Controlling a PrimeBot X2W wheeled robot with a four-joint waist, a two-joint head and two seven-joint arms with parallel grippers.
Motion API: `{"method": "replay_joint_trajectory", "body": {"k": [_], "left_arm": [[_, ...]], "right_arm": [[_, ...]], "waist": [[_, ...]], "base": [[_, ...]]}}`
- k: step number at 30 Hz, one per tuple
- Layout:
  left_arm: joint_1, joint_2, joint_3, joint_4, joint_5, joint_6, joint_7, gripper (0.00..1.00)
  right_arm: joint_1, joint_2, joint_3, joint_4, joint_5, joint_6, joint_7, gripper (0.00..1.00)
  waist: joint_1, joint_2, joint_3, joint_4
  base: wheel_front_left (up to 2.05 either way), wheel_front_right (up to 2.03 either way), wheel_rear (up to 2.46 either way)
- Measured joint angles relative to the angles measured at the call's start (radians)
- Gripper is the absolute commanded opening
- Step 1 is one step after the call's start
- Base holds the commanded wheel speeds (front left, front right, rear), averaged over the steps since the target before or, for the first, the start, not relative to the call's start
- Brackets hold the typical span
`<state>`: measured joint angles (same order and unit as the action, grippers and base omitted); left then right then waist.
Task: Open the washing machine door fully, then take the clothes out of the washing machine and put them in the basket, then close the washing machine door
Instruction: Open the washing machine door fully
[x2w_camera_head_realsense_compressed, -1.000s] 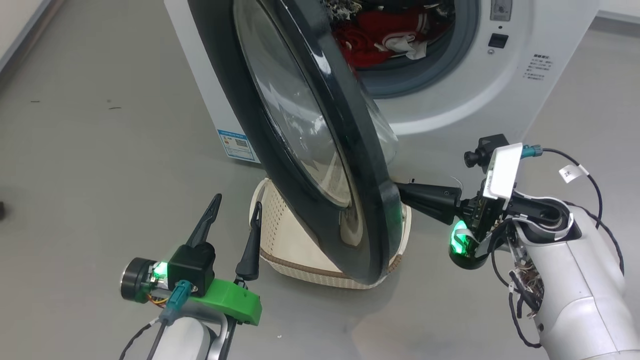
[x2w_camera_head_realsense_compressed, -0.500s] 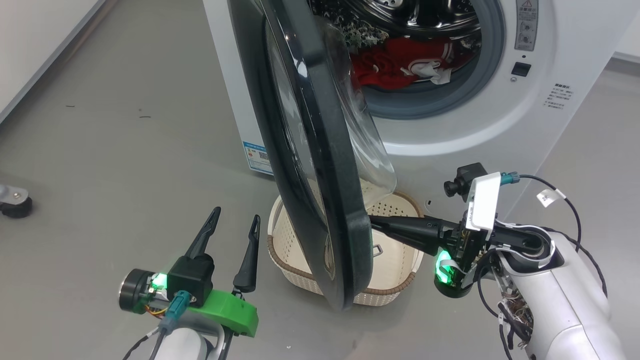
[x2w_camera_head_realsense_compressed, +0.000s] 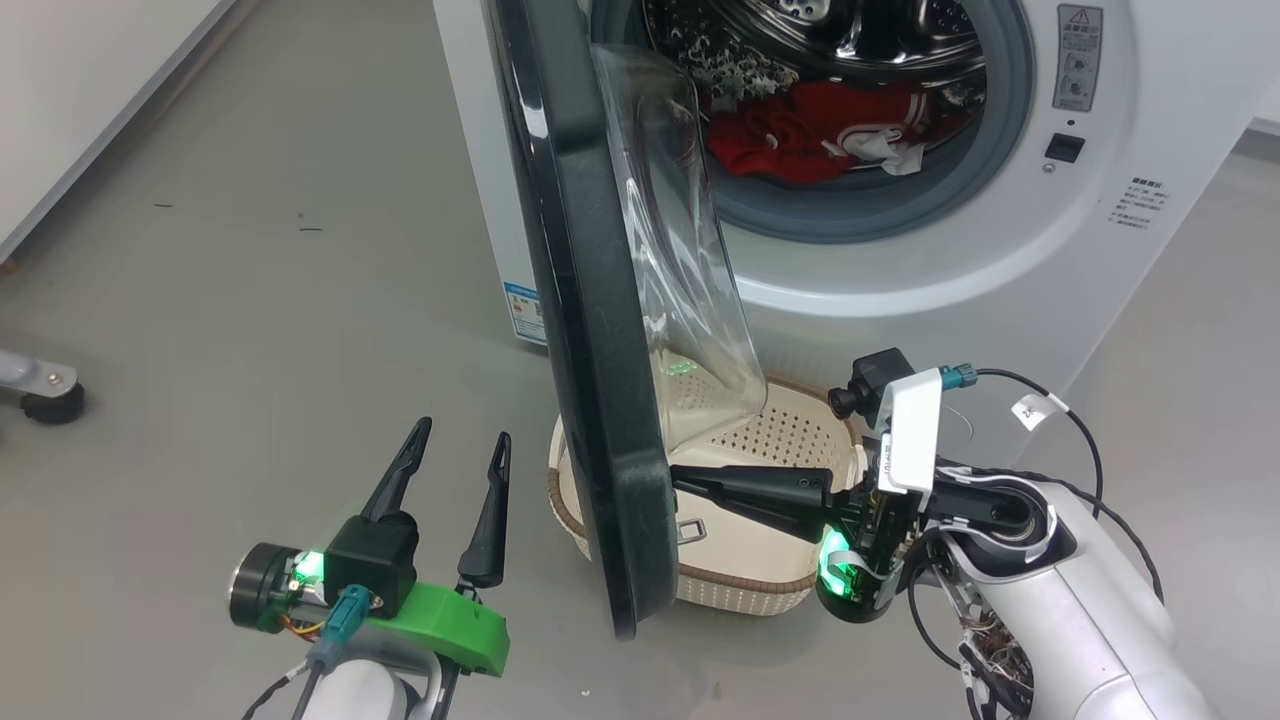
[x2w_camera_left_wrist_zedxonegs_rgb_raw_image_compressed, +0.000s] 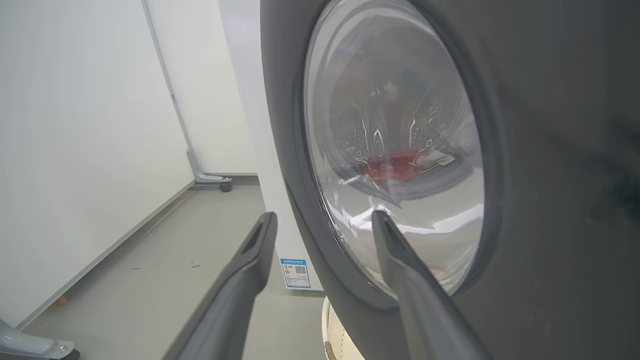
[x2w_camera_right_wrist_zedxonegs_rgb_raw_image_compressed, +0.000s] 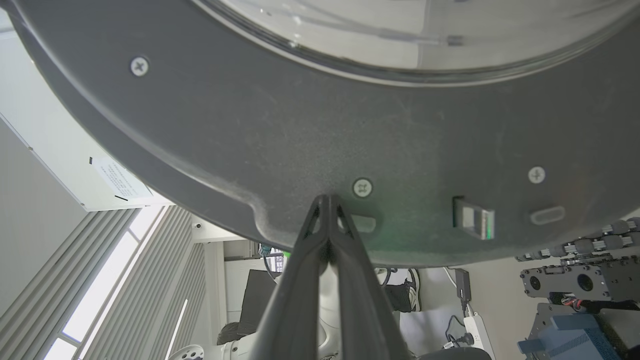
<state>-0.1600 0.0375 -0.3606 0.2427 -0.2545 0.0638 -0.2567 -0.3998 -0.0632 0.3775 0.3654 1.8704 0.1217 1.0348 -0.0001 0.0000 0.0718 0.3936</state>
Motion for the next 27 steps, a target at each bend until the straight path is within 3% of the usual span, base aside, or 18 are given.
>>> {"method": "replay_joint_trajectory", "body": {"k": [13,27], "left_arm": [[0.0,0.0,0.005,-0.01,0.0,-0.007,0.0,1.0],[0.001,0.0,0.019,-0.009,0.0,-0.007,0.0,1.0]], "right_arm": [[0.003,0.001,0.032,-0.025,0.015,0.0,-0.071,0.0],[0.071,0.002,-0.091,-0.092,0.023,0.0,-0.166,0.0]], "waist": [[0.0,0.0,0.01,0.005],[0.0,0.0,0.012,-0.011]], "base": [[0.0,0.0,0.0],[0.0,0.0,0.0]]}}
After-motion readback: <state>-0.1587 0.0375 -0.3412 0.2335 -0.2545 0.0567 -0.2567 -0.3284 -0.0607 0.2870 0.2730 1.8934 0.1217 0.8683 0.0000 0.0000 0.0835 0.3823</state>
